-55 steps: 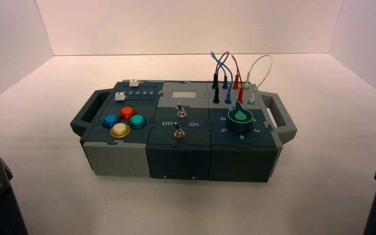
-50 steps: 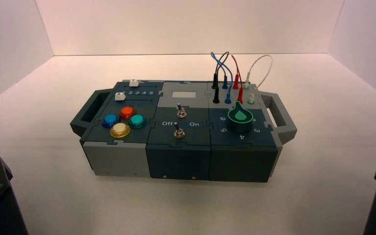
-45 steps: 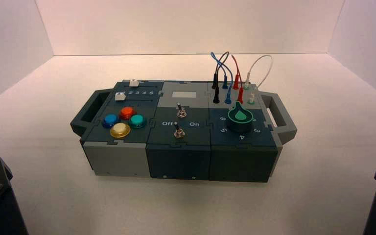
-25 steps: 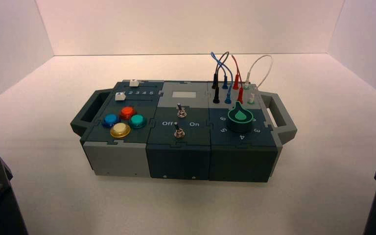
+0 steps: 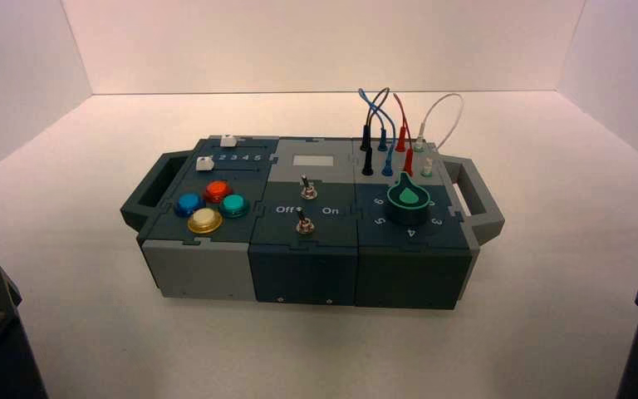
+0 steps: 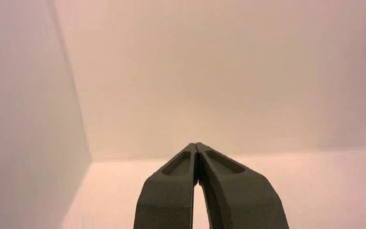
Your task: Push the yellow button with the right gripper.
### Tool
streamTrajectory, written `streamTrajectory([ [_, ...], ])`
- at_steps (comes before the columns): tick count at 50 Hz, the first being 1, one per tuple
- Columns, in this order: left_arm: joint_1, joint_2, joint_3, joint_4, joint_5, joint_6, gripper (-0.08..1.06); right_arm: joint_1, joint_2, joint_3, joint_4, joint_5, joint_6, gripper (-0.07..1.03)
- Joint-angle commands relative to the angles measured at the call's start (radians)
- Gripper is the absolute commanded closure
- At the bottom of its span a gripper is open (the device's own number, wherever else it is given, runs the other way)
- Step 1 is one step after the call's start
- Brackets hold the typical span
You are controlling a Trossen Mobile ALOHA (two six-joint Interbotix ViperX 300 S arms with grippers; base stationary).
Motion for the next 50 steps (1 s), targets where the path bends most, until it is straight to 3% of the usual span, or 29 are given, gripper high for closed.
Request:
streamTrajectory([
  [1,-0.051,0.031,-0.064,0.0,0.097,0.005,1.0,0.064,0.017,-0.048,0.0,0.032,0.002,0.98],
  [14,-0.16,0.052,-0.109,0.0,0.322,0.006,1.0,0.118,0.034,-0.069,0.005,0.081,0.012,0.98],
  [26,-0.186,0.072,-0.109,0.0,0.348,0.012,1.0,0.261,0.055,-0.077,0.006,0.15,0.017,0.99],
  [29,-0.186,0.084,-0.11,-0.002,0.348,0.014,1.0,0.382,0.083,-0.081,0.009,0.192,0.017,0.98],
  [34,-0.186,0.107,-0.115,0.0,0.354,0.012,1.0,0.526,0.135,-0.098,0.009,0.227,0.017,0.99],
  [38,-0.186,0.118,-0.118,0.0,0.36,0.012,1.0,0.597,0.17,-0.11,0.015,0.247,0.018,0.99],
  [40,-0.186,0.13,-0.121,0.0,0.379,0.012,1.0,0.678,0.216,-0.127,0.031,0.281,0.02,0.99],
  [45,-0.186,0.14,-0.132,0.0,0.426,0.012,1.0,0.767,0.278,-0.155,0.038,0.322,0.02,0.99],
  [46,-0.186,0.144,-0.143,0.0,0.457,0.014,1.0,0.81,0.318,-0.173,0.04,0.344,0.02,0.99],
  [50,-0.186,0.152,-0.152,0.0,0.505,0.015,1.0,0.861,0.371,-0.202,0.043,0.373,0.02,0.99],
])
